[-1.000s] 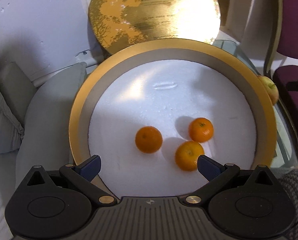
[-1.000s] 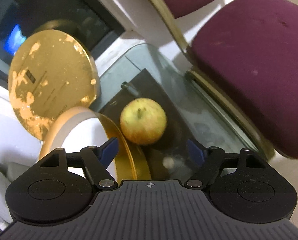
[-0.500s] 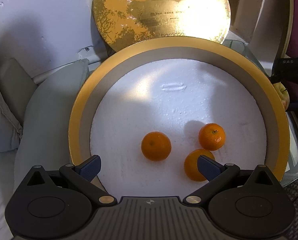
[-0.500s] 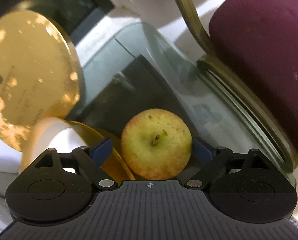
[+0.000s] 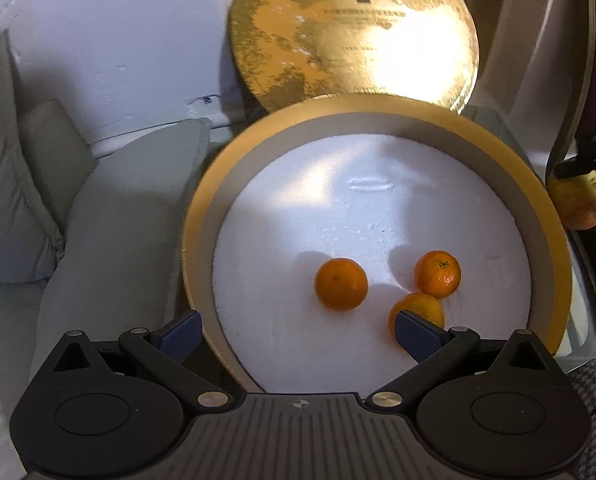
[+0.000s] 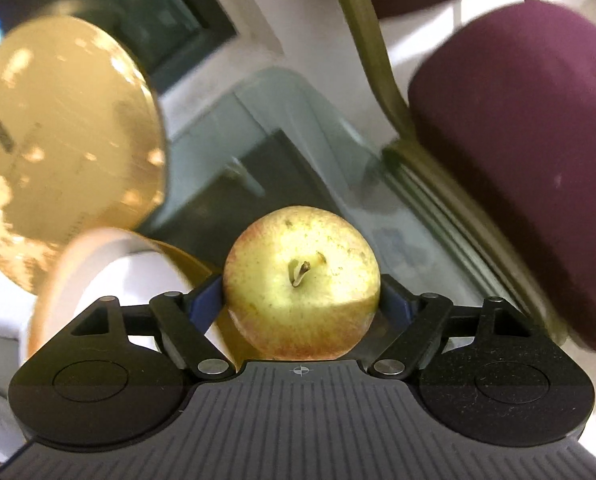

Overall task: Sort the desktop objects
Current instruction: 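Lift the apple into the gold box and open the right gripper, then withdraw the open right gripper from the box, then reach both grippers toward the upright gold lid behind the box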

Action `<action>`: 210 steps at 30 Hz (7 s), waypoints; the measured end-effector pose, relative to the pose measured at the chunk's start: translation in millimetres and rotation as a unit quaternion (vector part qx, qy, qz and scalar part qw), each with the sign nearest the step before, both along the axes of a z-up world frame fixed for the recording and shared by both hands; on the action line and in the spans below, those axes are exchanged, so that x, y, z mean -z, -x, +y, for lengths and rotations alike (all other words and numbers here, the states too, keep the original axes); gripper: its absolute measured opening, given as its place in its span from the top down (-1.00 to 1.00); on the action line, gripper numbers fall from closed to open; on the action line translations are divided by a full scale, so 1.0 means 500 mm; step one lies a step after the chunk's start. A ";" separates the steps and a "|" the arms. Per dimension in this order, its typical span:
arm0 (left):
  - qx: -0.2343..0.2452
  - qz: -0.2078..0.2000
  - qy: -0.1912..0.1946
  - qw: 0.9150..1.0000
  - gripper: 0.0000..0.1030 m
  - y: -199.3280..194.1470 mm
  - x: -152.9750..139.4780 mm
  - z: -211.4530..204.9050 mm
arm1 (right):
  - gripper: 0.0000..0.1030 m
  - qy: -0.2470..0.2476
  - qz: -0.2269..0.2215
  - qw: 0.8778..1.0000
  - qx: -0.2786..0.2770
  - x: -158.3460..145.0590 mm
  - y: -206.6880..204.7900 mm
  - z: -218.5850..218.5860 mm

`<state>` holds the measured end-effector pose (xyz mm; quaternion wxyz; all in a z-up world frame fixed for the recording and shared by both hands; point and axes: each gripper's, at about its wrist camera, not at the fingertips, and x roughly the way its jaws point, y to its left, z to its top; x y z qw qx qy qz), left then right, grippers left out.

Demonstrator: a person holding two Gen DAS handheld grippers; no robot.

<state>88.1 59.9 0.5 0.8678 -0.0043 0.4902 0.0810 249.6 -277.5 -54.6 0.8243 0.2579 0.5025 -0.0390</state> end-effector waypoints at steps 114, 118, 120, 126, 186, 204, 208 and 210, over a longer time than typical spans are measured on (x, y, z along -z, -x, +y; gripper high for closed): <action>0.016 -0.068 -0.043 0.997 -0.99 0.163 -0.133 -0.098 | -0.89 -0.040 -0.196 0.966 -0.161 -0.260 0.440 -0.032; 0.012 -0.072 -0.047 0.996 -0.99 0.168 -0.139 -0.090 | -0.89 -0.039 -0.198 0.965 -0.165 -0.259 0.439 -0.029; 0.006 -0.073 -0.049 0.996 -0.99 0.171 -0.139 -0.081 | -0.89 -0.039 -0.199 0.965 -0.169 -0.258 0.435 -0.024; -0.020 -0.085 -0.049 0.995 -0.99 0.175 -0.147 -0.046 | -0.89 -0.027 -0.214 0.959 -0.186 -0.284 0.418 0.002; -0.064 -0.224 0.055 0.971 -0.98 -0.441 -0.026 0.258 | -0.99 0.060 -0.358 0.928 -0.088 -0.216 -0.259 0.145; -0.026 -0.261 0.107 0.959 -1.00 -0.504 0.085 0.257 | -0.99 0.047 -0.364 0.911 -0.190 -0.054 -0.424 0.221; -0.028 -0.265 0.124 0.956 -0.99 -0.503 0.097 0.252 | -1.00 0.020 -0.357 0.914 -0.190 -0.034 -0.438 0.223; -0.031 -0.264 0.112 0.957 -0.97 -0.498 0.091 0.242 | -1.00 0.013 -0.354 0.916 -0.186 -0.034 -0.438 0.221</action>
